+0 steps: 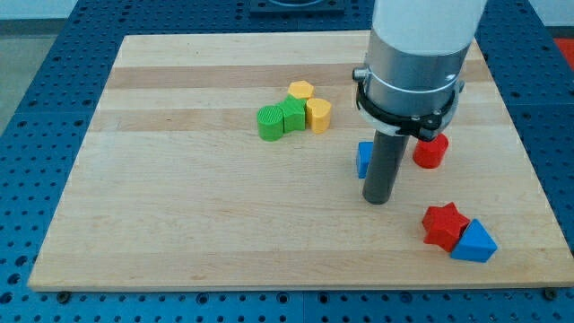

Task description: Place the blue cube above the red circle

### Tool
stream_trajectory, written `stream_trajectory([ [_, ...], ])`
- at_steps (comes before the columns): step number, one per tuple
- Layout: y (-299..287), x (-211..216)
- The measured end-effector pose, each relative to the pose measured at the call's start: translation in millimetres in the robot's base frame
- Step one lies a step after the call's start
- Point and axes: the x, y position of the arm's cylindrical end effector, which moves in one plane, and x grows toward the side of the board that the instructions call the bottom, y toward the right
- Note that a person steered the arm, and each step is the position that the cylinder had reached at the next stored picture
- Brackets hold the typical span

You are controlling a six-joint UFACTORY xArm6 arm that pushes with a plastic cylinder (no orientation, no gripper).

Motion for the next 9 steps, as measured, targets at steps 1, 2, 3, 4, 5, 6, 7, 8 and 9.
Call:
stream_trajectory([
  [1,-8,0],
  [2,-9,-1],
  [3,-9,-23],
  [4,-9,-44],
  [5,-8,-63],
  [6,8,-83],
  [7,18,-107],
  [8,26,-133],
  [9,44,-157],
])
